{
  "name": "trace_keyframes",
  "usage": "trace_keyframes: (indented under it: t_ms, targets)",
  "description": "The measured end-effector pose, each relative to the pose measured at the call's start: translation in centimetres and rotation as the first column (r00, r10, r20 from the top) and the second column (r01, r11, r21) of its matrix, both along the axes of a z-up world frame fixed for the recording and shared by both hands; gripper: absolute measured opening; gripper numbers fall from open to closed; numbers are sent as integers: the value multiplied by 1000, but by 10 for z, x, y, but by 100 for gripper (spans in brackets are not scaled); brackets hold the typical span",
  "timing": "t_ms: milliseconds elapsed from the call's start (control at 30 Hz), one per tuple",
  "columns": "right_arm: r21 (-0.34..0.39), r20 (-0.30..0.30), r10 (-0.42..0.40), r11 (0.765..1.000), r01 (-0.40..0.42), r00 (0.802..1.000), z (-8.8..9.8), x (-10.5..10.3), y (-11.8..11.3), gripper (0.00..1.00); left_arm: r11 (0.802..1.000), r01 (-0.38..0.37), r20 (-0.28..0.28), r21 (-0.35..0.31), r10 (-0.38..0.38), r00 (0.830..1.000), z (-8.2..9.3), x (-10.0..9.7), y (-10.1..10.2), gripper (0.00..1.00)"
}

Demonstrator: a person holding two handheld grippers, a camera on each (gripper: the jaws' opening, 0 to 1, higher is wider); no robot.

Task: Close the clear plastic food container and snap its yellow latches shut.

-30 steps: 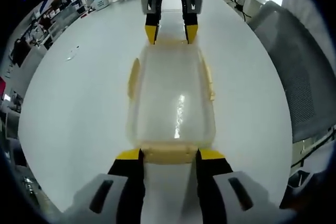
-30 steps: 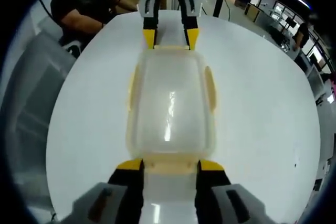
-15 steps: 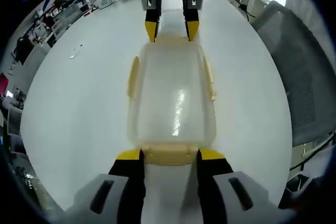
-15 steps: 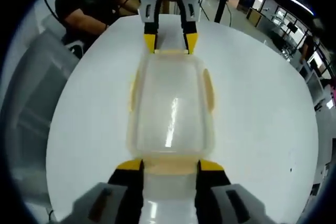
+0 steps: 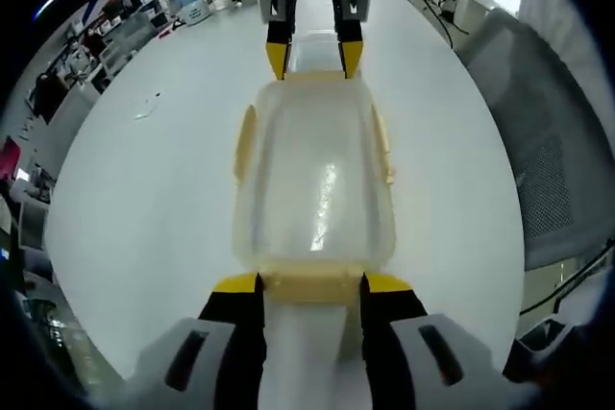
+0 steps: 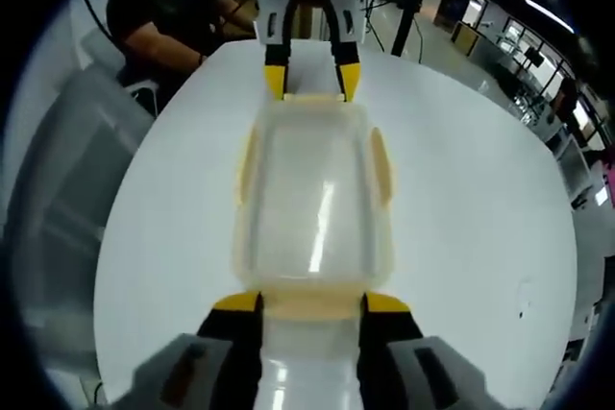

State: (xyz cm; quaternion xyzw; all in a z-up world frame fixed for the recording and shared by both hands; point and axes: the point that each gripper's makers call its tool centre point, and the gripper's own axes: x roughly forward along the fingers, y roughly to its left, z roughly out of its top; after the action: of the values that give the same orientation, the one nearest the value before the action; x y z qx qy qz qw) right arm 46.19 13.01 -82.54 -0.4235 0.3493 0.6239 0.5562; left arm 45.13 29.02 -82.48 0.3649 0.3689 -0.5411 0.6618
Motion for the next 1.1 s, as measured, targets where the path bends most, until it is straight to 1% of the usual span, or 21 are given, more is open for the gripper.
trace_keyframes:
  t_ms: [200,333,500,800,900,1100]
  targets:
    - [9,15,-4,1000,4,1000,13,0,-7,36,1000,2,17,-9,-2,1000,12,2,-7,37]
    - [12,27,-4,1000,4,1000,19,1,-10,36,1000,3,27,-10,-2,1000,19,2,-11,37]
    - [21,32,-2,1000,1,999,30,-3,-15,36,1000,4,33,-15,-4,999,28,-1,-15,37]
    - [21,46,-2,1000,1,999,40,-8,-24,36,1000,10,47,-11,-9,999,39,-5,-25,37]
    - [26,54,-5,1000,4,999,45,-8,-31,36,1000,11,55,-19,-10,998,45,-6,-32,37]
    - [22,61,-11,1000,10,998,50,-10,-46,36,1000,19,60,-24,-17,998,49,-7,-48,37]
